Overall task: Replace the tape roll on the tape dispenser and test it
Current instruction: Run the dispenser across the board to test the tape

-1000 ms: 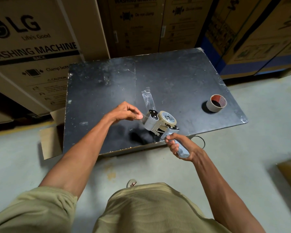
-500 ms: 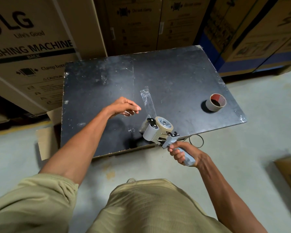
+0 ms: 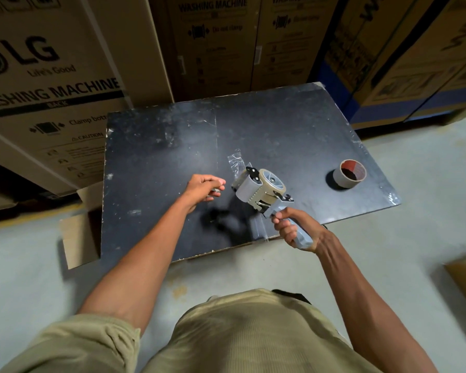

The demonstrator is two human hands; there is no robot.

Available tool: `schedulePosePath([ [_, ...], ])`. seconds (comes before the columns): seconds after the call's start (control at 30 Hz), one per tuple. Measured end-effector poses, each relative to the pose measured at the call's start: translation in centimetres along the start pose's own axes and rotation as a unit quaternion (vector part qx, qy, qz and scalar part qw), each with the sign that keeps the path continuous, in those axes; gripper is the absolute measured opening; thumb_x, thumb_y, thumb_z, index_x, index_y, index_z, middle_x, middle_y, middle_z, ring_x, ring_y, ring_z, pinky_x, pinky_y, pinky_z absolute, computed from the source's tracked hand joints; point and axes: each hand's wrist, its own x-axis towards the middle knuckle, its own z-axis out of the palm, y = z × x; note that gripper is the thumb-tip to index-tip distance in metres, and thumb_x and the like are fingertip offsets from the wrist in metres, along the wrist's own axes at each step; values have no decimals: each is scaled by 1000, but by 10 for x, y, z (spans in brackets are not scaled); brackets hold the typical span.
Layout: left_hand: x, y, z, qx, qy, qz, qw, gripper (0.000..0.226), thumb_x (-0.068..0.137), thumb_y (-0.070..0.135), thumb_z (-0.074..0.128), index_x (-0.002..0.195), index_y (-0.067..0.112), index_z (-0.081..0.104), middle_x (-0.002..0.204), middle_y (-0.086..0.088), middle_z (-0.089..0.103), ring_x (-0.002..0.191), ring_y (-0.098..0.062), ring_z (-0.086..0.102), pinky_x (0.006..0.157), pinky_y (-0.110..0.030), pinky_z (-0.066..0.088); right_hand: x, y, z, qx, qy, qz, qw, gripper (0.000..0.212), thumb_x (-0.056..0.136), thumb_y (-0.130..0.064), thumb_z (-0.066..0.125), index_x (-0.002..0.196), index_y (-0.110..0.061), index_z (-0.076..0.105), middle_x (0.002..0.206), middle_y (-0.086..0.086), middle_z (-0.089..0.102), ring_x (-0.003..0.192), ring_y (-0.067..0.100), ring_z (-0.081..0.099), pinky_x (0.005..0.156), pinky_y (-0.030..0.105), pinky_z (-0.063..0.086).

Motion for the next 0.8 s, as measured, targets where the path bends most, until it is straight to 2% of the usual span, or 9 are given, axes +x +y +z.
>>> schedulePosePath([
  [0.17, 9, 10, 3, -38, 25, 0, 999, 16, 94, 19, 66, 105, 12, 75, 90, -3, 73, 70, -11, 64, 64, -21, 48, 14, -24, 7, -2, 11, -13, 1000, 40, 55, -3, 91, 77, -5, 58, 52, -2, 50, 35, 4, 47, 33, 16, 44],
  [0.23, 15, 13, 6, -40, 40, 9, 998, 19, 94, 17, 65, 108, 9, 75, 90, -5, 73, 67, -10, 63, 61, -19, 47, 20, -37, 8, -8, 29, -14, 999, 26, 70, -5, 80, 79, -5, 56, 52, -2, 50, 35, 4, 46, 34, 15, 44],
  [0.3, 25, 17, 9, -49, 64, 18, 997, 20, 95, 14, 64, 109, 6, 75, 89, -7, 72, 64, -10, 61, 58, -19, 45, 27, -55, 9, -22, 44, -15, 999, 9, 84, -9, 62, 79, -6, 55, 52, -3, 50, 35, 4, 46, 34, 15, 44],
  [0.5, 66, 43, 14, -61, 104, 24, 992, 13, 94, 10, 64, 99, 10, 76, 82, -3, 73, 59, -9, 60, 54, -17, 45, 57, -125, 7, -67, 76, -38, 994, 21, 95, -8, 52, 75, -5, 58, 54, -1, 50, 37, 4, 44, 35, 14, 43],
  [0.63, 91, 61, 20, -63, 121, 26, 990, 18, 94, 10, 63, 105, 3, 75, 82, -5, 72, 56, -6, 60, 51, -14, 43, 84, -176, 1, -116, 111, -56, 985, 26, 98, -8, 48, 74, -8, 56, 55, -1, 50, 37, 3, 43, 37, 13, 42],
  [0.8, 117, 75, 26, -70, 135, 19, 988, 17, 95, 9, 63, 104, 4, 75, 83, -5, 72, 58, -6, 59, 53, -16, 43, 112, -221, -13, -163, 135, -78, 974, 22, 96, -5, 48, 75, -10, 55, 57, 0, 51, 39, 5, 45, 37, 17, 44],
])
